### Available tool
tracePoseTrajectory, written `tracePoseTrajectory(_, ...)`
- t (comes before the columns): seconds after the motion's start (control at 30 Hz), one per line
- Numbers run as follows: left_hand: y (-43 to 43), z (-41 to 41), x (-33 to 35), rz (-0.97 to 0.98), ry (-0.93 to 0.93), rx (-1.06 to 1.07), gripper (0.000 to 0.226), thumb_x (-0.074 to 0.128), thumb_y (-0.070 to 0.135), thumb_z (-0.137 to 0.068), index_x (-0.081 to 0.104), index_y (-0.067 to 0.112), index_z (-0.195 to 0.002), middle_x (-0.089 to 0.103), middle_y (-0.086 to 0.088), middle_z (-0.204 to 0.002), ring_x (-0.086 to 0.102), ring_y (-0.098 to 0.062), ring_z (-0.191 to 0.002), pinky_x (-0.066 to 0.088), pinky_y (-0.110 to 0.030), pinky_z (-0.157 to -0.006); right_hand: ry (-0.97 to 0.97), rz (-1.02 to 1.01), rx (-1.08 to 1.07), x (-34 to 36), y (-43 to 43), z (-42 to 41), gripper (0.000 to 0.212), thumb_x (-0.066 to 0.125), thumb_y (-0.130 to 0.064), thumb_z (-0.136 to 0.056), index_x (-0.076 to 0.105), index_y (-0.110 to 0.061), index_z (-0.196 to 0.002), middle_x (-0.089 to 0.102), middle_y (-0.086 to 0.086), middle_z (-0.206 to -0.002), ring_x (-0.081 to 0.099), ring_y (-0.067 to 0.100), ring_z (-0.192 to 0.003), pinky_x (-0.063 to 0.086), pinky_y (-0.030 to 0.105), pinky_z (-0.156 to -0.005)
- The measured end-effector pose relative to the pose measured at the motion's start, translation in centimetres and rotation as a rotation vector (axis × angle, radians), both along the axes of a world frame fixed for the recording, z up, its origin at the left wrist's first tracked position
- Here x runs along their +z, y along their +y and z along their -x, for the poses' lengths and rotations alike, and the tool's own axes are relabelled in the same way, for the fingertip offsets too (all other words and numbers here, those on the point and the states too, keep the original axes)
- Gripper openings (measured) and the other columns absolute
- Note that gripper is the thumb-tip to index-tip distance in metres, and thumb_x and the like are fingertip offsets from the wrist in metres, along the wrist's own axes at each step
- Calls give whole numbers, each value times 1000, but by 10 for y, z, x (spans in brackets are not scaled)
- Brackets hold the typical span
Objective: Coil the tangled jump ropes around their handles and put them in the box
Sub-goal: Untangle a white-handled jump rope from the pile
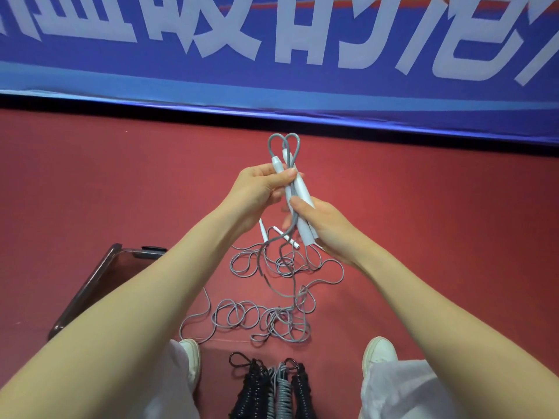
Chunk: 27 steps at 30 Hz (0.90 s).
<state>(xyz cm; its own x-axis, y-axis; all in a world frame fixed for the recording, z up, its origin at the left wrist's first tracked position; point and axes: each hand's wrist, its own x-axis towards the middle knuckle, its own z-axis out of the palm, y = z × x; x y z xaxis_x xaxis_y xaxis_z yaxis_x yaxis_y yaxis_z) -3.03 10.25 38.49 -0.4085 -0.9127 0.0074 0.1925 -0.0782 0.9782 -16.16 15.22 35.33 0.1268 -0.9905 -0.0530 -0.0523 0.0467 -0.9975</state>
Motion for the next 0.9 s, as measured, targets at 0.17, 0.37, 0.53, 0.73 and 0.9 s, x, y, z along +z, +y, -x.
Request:
tracePoseTrajectory(0.17,2,-3,5,11,-1,-29,33,53,9,-97,55,-14,-120,54,10,-44,49,-2,-42,44,-17,-54,-136,-25,29,3,2,-5,15,43,-21,-101,54,-12,-95,64,0,-67,53,10,-55,41,24,-55)
tracePoseTrajectory(0.37,-1,-8,2,-52,45,-46,32,55,15,-96,62,-8,-116,29,6,-43,36,-12,-42,33,-20,-39,-222,-32,79,2,3,-4,16,48,-19,-97,55,-13,-110,72,1,-84,55,20,-85,40,36,-79)
tracePoseTrajectory(0.53,-4,-9,0,-44,24,-71,31,54,16,-97,63,-8,-115,30,7,-44,33,-10,-44,39,-21,-46,-264,-75,79,5,5,-6,16,54,-23,-89,58,-13,-101,66,2,-77,53,16,-72,42,26,-64)
tracePoseTrajectory(0.73,-2,-3,3,79,23,46,16,58,5,-93,63,-6,-103,57,-2,-66,38,-1,-43,34,-12,-47,66,44,-143,-1,0,-11,13,64,-21,-91,57,-9,-92,58,9,-74,51,14,-54,43,24,-50)
tracePoseTrajectory(0.9,2,1,6,209,19,108,15,65,6,-88,64,-4,-99,52,-19,-88,32,-8,-52,28,-15,-49,531,288,-374,-12,2,-11,34,67,-32,-85,44,-15,-104,65,13,-76,62,35,-64,50,42,-56)
